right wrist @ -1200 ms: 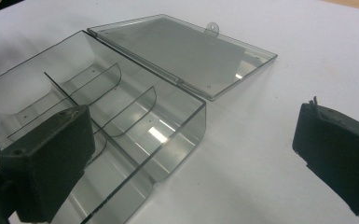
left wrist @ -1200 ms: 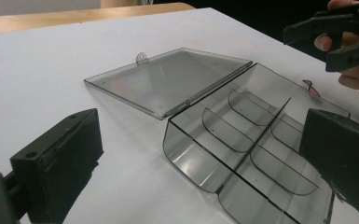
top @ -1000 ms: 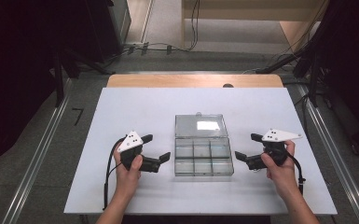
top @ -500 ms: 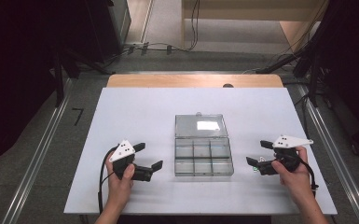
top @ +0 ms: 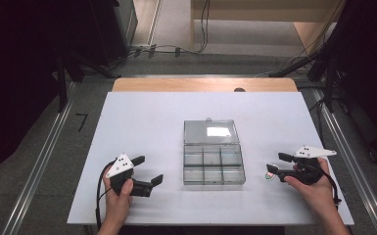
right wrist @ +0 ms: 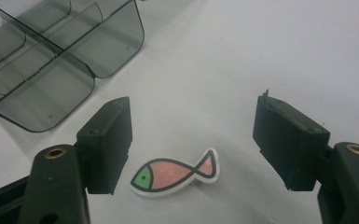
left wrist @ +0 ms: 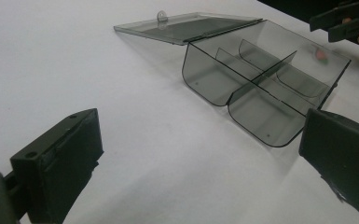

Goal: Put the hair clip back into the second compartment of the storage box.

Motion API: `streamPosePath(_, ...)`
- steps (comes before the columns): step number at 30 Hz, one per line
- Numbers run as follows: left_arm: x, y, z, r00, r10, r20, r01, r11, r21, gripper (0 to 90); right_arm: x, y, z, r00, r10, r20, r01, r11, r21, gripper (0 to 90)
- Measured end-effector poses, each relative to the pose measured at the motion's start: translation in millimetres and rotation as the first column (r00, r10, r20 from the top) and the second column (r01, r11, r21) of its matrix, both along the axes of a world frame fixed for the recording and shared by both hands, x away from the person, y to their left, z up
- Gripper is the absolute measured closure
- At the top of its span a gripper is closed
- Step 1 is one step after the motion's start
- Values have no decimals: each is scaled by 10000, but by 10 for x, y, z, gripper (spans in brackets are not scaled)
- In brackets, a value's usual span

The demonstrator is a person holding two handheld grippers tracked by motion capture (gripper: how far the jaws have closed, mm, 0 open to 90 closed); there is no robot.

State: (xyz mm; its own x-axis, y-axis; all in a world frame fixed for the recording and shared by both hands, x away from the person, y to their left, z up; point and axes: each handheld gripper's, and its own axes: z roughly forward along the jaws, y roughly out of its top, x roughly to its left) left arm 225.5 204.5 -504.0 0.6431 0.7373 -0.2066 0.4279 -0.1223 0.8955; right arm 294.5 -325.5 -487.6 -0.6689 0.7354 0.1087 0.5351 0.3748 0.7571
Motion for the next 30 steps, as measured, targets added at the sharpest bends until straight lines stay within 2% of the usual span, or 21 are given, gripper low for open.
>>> streamPosePath(9, -103, 82, -16, 9998, 157, 99, -160, 9992, 353, 0, -63, -68, -50, 9996, -87, -265, 86, 9999, -55, 305)
streamPosePath(12, -116, 83, -27, 9998, 160, 77, -163, 9992, 367, 0, -70, -107, -57, 9997, -90, -215, 88, 9999, -99, 335)
streamPosePath(16, -111, 57, -39, 9999, 103, 58, -106, 9988, 474, 0, -63, -134, -69, 9993, 17, -369, -19, 10000, -56, 400)
streamPosePath(22, -108, 73, -45, 9999, 87, 57, -89, 9996, 270, 0, -74, -150, -92, 9987, 176, -486, -184, 9997, -151, 471)
streamPosePath(30, -104, 65, -47, 10000, 62, 28, -62, 9995, 323, 0, -72, -121, -156, 9975, 286, -649, -315, 9986, -433, 513)
